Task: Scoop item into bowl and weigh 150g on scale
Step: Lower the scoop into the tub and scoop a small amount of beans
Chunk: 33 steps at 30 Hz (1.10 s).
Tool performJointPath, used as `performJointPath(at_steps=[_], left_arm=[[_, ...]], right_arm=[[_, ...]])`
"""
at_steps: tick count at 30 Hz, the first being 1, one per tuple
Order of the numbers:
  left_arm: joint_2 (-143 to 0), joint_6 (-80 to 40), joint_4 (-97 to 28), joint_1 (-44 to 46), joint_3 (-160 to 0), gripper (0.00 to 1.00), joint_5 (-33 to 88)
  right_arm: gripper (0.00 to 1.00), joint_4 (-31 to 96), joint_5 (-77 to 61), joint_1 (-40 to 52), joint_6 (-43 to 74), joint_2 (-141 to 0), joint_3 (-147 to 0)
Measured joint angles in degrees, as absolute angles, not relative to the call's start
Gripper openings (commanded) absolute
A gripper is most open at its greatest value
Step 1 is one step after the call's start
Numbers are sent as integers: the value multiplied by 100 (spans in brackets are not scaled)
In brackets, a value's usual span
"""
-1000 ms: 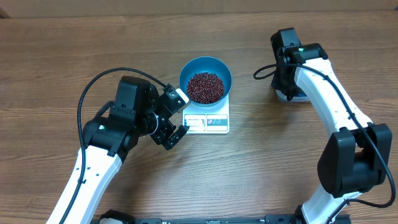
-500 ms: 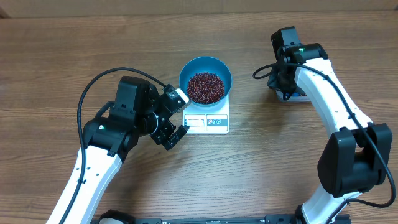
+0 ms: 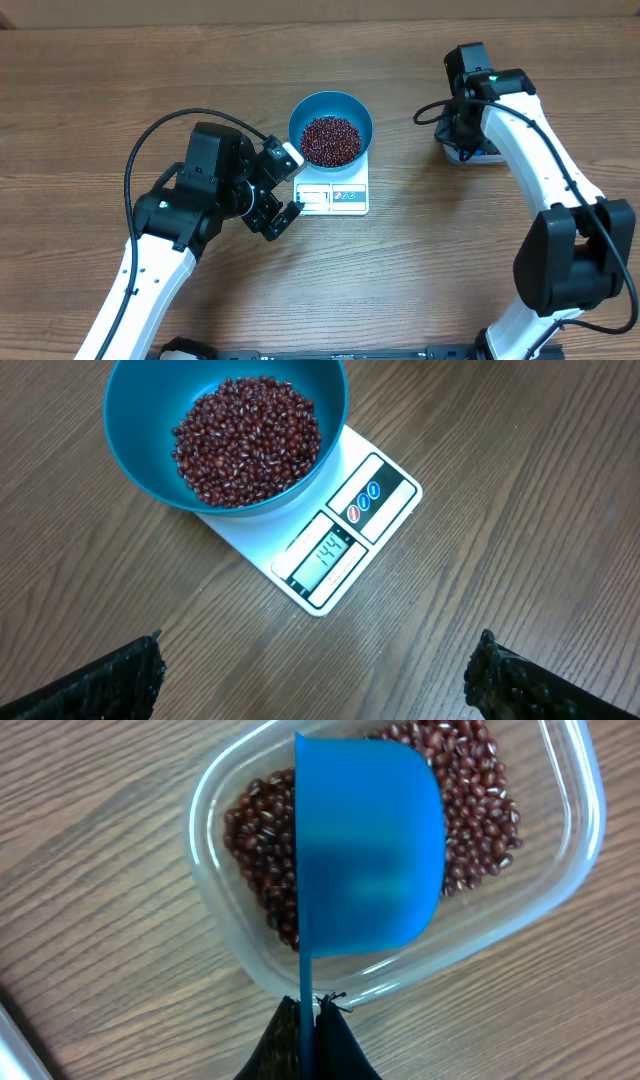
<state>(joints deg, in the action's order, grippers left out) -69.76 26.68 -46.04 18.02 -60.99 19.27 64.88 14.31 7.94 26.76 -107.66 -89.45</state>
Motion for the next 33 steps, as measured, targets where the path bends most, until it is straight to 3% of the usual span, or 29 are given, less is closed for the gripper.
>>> performJointPath(at_steps=[13,33], left_arm=[[-6976,2670,-4606,1802,-6099,99,1927],[-6976,2668,-4606,1802,-6099,100,1927]], right_arm=[[4,6600,958,386,2908,-10287,-8945],[4,6779,-480,-301,2305,-9883,-8945]])
